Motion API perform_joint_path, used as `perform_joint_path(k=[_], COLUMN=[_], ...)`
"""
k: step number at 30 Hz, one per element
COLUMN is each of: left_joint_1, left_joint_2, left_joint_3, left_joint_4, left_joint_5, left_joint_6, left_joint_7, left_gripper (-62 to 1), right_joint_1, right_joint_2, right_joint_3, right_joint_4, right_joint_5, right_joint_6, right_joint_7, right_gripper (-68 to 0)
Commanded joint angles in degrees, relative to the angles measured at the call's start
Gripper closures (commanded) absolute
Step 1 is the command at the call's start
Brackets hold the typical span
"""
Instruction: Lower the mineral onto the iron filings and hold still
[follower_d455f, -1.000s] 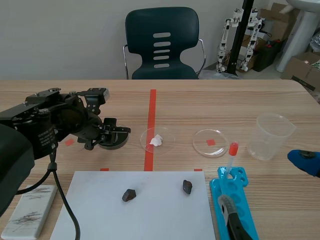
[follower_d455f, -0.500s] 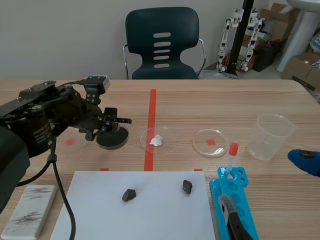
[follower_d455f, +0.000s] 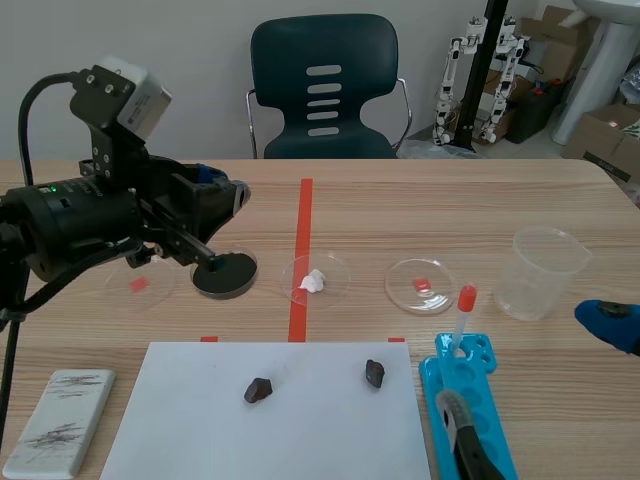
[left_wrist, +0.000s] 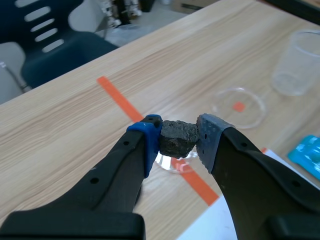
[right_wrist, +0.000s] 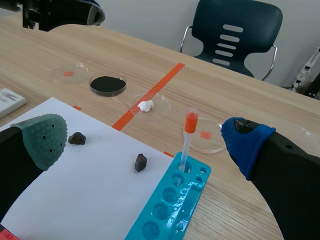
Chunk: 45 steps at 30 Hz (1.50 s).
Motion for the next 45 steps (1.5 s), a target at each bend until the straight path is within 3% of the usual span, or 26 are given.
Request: perform_joint_path(k=[1, 4, 6, 11, 17, 32, 39, 45], left_joint_1=[4.0, 12.4, 18.7, 30.5, 38.9, 39.6, 39.6, 39.6], left_joint_2=[-2.6, -6.8, -8.5, -9.0, -9.0, -8.9, -8.9, -8.9], left_joint_3=[-0.2, -0.2, -0.3, -0.3, -0.3, -0.3, -0.3, -0.3], left_joint_4=[2.7, 9.0, 12.9, 18.0, 19.0, 19.0, 19.0, 19.0], left_joint_5=[0.2, 2.4, 6.2, 10.4, 15.8, 15.8, 15.8, 15.8], left_joint_6=[-3.8, -5.0, -5.0, -5.0, -4.7, -4.6, -2.2, -2.2], left_joint_7=[-4.4, -11.3, -15.6, -21.1, -25.0, -25.0, -24.9, -24.9], left_gripper=[-7.0, -7.0, -7.0, -7.0, -7.0, -7.0, -7.0, -7.0], right_joint_1=[0.0, 0.0, 0.0, 0.0, 0.0, 0.0, 0.0, 0.0], right_joint_2=[0.6, 0.6, 0.6, 0.6, 0.6, 0.6, 0.6, 0.6], right_joint_3=[0.0, 0.0, 0.0, 0.0, 0.0, 0.0, 0.0, 0.0], right_joint_4=[0.5, 0.5, 0.5, 0.5, 0.5, 0.5, 0.5, 0.5], right_joint_5=[0.4, 0.4, 0.4, 0.4, 0.4, 0.4, 0.4, 0.4], right_joint_6=[0.0, 0.0, 0.0, 0.0, 0.0, 0.0, 0.0, 0.0], right_joint_7=[0.9, 0.9, 0.9, 0.9, 0.9, 0.9, 0.9, 0.9], right_gripper=[-65.5, -65.5, -65.5, -65.5, -65.5, -65.5, -65.5, -65.5])
